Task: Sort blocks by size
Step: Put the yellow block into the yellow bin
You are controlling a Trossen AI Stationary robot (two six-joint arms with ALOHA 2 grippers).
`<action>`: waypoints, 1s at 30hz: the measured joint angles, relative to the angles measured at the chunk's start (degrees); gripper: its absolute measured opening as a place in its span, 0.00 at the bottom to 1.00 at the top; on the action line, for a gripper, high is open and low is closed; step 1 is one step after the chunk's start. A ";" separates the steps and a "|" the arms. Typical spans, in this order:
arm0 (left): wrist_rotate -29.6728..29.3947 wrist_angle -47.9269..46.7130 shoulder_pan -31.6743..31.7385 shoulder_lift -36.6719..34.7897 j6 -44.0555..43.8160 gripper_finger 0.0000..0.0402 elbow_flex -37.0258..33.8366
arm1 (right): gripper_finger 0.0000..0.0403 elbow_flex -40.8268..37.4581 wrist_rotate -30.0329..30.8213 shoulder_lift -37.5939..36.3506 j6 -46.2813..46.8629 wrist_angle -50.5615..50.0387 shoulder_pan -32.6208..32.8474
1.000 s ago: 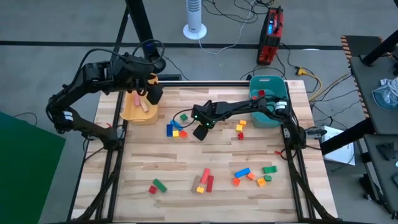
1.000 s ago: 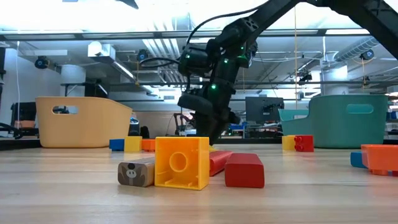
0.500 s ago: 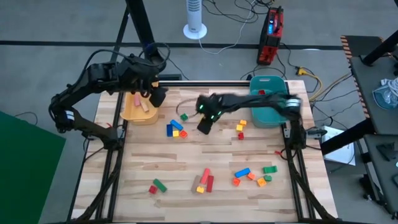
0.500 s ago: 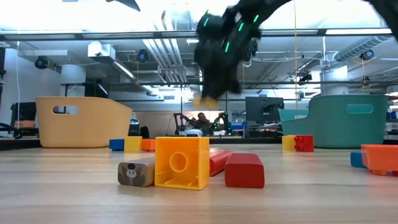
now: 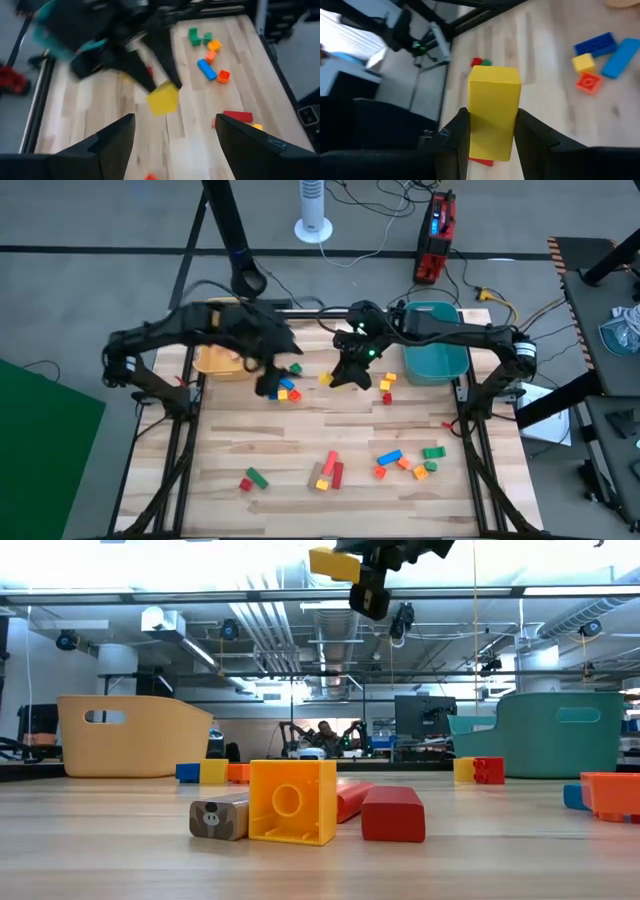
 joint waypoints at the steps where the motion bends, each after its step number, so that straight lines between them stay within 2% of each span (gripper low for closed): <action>1: 0.16 0.87 -0.34 0.45 1.13 0.65 -0.03 | 0.28 0.00 -1.06 -0.08 0.28 0.12 0.08; 5: 4.14 4.05 -0.43 1.40 6.33 0.65 0.04 | 0.28 0.02 -6.54 0.42 2.54 0.78 0.09; 9: 3.99 4.32 -0.38 2.35 11.08 0.65 0.02 | 0.28 0.00 -12.28 1.00 6.49 4.59 0.10; 14: 5.92 5.34 -0.82 2.98 12.50 0.65 0.04 | 0.28 0.07 -16.58 1.10 11.41 9.71 0.21; 18: 6.50 5.63 -1.53 4.00 12.52 0.65 0.01 | 0.28 0.07 -17.30 1.10 13.65 12.51 0.12; 23: 9.87 8.26 -1.50 4.76 12.57 0.65 0.04 | 0.28 0.07 -18.34 1.23 16.68 17.32 0.08; 30: 10.07 10.01 -1.34 4.76 14.59 0.65 0.09 | 0.28 0.07 -18.68 1.27 22.54 23.27 0.06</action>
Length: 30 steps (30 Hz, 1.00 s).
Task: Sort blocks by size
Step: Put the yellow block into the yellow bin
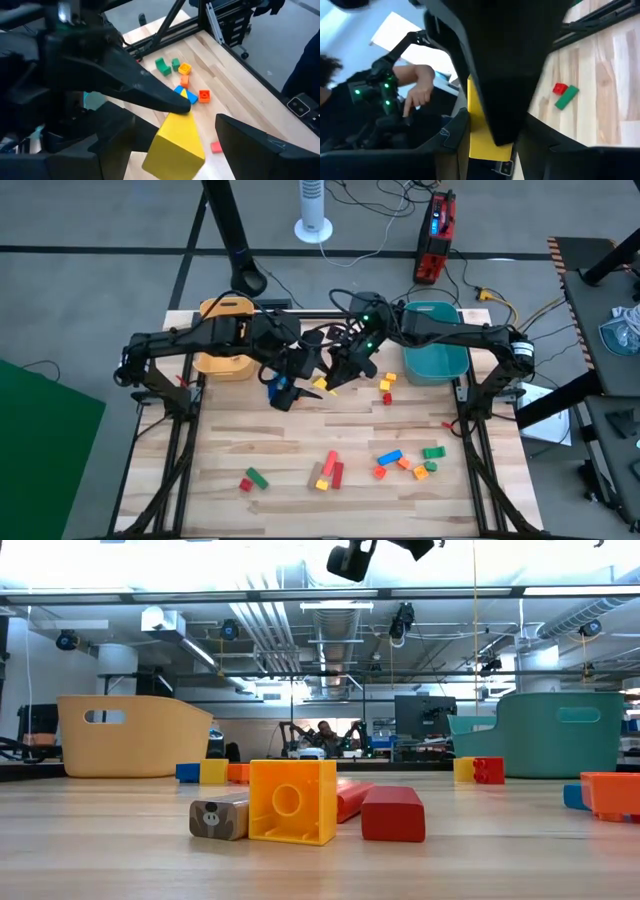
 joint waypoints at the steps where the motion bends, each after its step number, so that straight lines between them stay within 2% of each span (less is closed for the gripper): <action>1: -0.01 -0.01 0.00 0.03 0.08 0.64 0.00 | 0.28 0.00 -0.05 0.00 0.42 0.32 0.00; 6: -0.07 -0.35 0.00 0.02 0.07 0.55 0.00 | 0.28 0.00 -0.09 0.02 1.02 0.33 0.05; 15: 0.08 -0.64 -0.28 0.02 -0.35 0.24 0.38 | 0.28 0.00 -1.52 0.07 -0.89 0.30 1.05; 19: 0.17 -2.47 -0.20 0.02 -2.11 0.23 1.92 | 0.28 0.00 0.53 0.04 -1.29 0.64 1.03; 21: -0.41 -5.13 -0.08 0.02 -3.54 0.21 3.75 | 0.24 0.03 1.17 -0.05 -1.40 0.97 0.80; 28: -7.85 -19.08 1.22 -0.02 -5.98 0.21 11.68 | 0.39 -0.07 2.78 -0.07 0.57 0.21 -4.05; 30: -10.36 -23.91 1.72 -0.09 -8.35 0.21 13.14 | 0.41 -0.05 5.24 -0.09 0.86 -0.72 -6.39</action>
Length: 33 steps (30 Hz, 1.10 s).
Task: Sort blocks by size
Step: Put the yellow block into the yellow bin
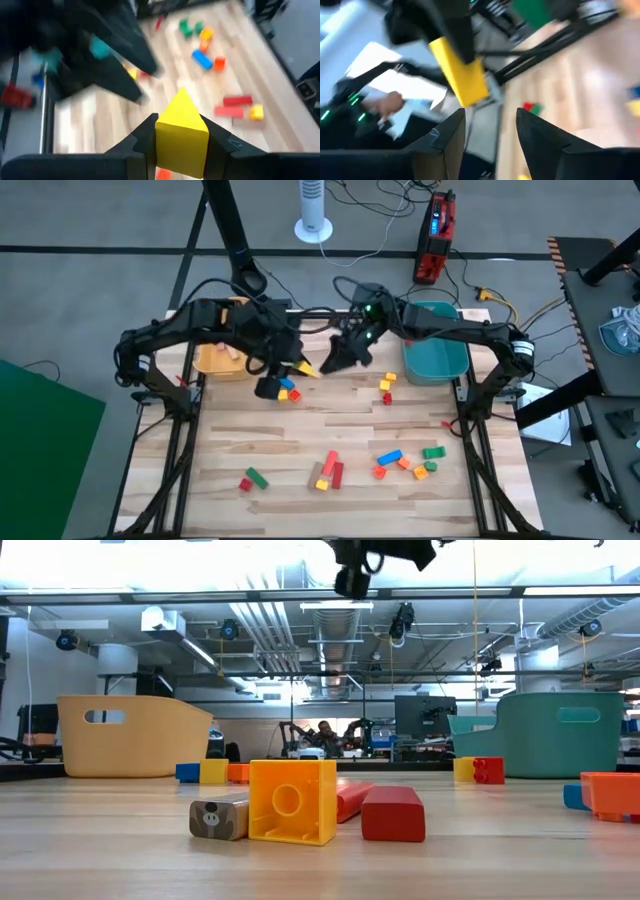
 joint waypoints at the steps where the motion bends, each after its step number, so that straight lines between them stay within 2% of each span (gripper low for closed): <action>1: -1.34 -2.36 0.30 0.00 -1.36 0.21 0.52 | 0.42 0.00 1.28 0.00 0.02 -1.20 -1.21; 4: -5.05 -9.46 1.52 -0.40 -6.58 0.21 0.88 | 0.42 0.00 5.33 0.00 -0.82 -6.84 -4.34; 9: -15.95 -16.65 5.50 -2.18 -15.30 0.21 -2.43 | 0.38 0.00 15.09 0.00 -6.97 -16.67 -6.22; 12: -16.57 -17.34 9.99 -3.82 -19.60 0.21 -6.23 | 0.35 -0.02 23.10 0.00 -8.72 -19.92 -6.06; 14: -16.44 -17.39 13.55 -5.30 -21.85 0.22 -9.31 | 0.33 -0.02 26.07 0.00 -8.86 -20.44 -5.84; 18: -16.25 -17.42 21.05 -8.16 -26.88 0.22 -16.85 | 0.30 0.01 26.96 0.00 -8.50 -19.93 -5.56; 22: -12.83 -17.49 28.29 -11.53 -29.76 0.22 -25.65 | 0.27 0.05 26.96 0.00 -6.85 -19.59 -5.43; 25: -12.42 -17.30 32.41 -12.92 -30.83 0.22 -32.14 | 0.27 0.05 27.00 0.00 -5.44 -19.58 -5.43; 28: -12.76 -16.18 35.10 -13.94 -30.15 0.24 -37.62 | 0.27 0.05 28.61 0.00 -4.74 -19.59 -5.43; 33: -16.64 -12.00 36.20 -14.16 -29.65 0.33 -43.31 | 0.31 0.05 31.29 0.00 -3.88 -19.61 -5.43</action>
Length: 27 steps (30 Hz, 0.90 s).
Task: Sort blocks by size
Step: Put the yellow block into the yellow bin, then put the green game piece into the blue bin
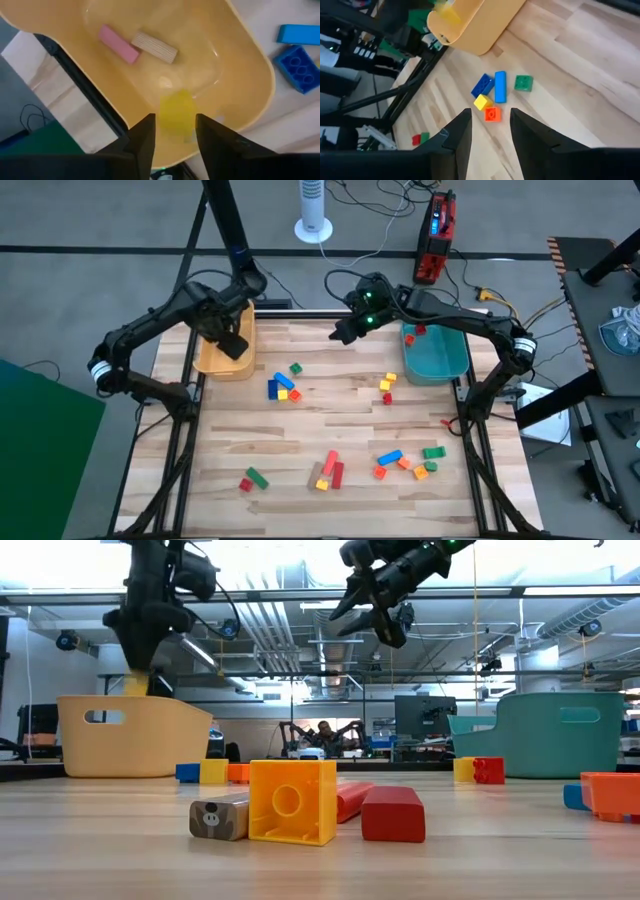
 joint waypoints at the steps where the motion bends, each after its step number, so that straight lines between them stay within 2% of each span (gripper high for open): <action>1: -0.02 0.54 0.00 0.00 0.00 0.34 -0.58 | 0.32 0.00 0.17 0.00 0.00 0.00 0.00; 5: 0.04 1.56 -0.20 0.01 -1.38 0.38 -0.85 | 0.35 0.00 2.13 0.00 0.09 -0.02 0.77; 9: 2.62 1.01 -1.58 -0.74 -4.95 0.39 3.16 | 0.36 0.00 3.30 0.00 2.59 -0.02 2.40; 18: 2.47 2.05 -8.51 -3.22 -9.96 0.39 20.21 | 0.35 0.11 11.15 4.62 0.16 1.21 5.11; 27: -5.22 4.57 -10.60 -2.82 -5.77 0.39 35.88 | 0.44 1.07 13.93 14.58 -2.82 9.26 5.75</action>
